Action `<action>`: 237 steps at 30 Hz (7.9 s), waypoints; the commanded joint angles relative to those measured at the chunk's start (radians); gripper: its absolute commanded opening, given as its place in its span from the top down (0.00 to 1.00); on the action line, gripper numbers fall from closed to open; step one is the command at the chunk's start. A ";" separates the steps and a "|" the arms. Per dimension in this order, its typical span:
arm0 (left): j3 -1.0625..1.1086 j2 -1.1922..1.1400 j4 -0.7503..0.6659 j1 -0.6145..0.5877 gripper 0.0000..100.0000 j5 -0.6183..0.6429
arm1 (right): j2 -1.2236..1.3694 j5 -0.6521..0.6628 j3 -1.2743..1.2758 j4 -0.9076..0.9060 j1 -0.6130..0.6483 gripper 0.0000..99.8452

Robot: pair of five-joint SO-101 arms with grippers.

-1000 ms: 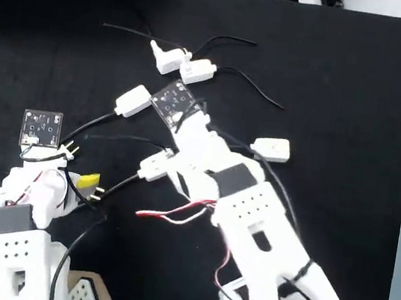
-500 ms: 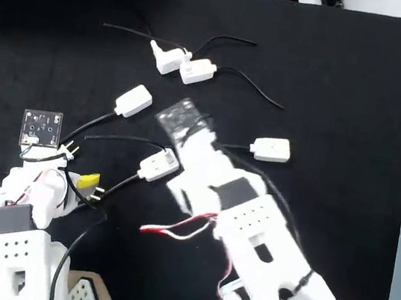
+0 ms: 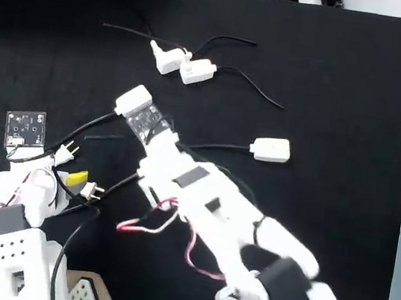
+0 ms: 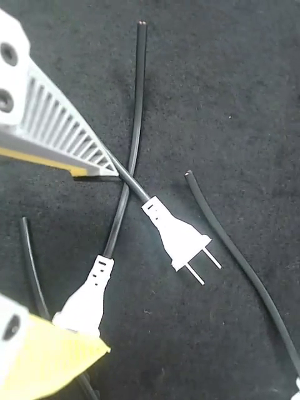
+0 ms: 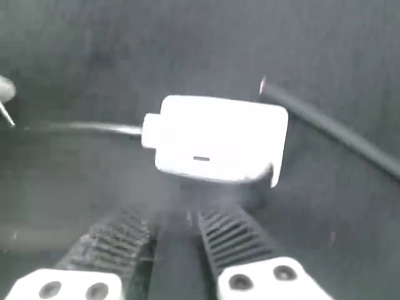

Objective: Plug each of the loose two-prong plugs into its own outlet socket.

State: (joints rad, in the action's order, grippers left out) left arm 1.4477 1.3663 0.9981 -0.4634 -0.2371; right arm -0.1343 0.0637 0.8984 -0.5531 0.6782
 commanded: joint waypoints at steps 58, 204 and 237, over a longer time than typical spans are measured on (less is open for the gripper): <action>-0.022 0.008 0.008 -0.002 0.62 0.012 | 0.472 -0.031 -0.526 0.198 -0.216 0.99; -0.656 -0.203 0.397 0.202 0.65 0.040 | -0.535 0.051 0.024 -0.247 -0.497 0.94; -0.214 0.109 0.201 -0.582 0.65 -0.060 | 0.237 0.219 -0.710 -0.460 0.275 0.73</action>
State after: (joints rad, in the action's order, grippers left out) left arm 1.2390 1.4707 1.2160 -0.9099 -0.2938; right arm 0.0391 0.2094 0.3046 -1.0196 0.9421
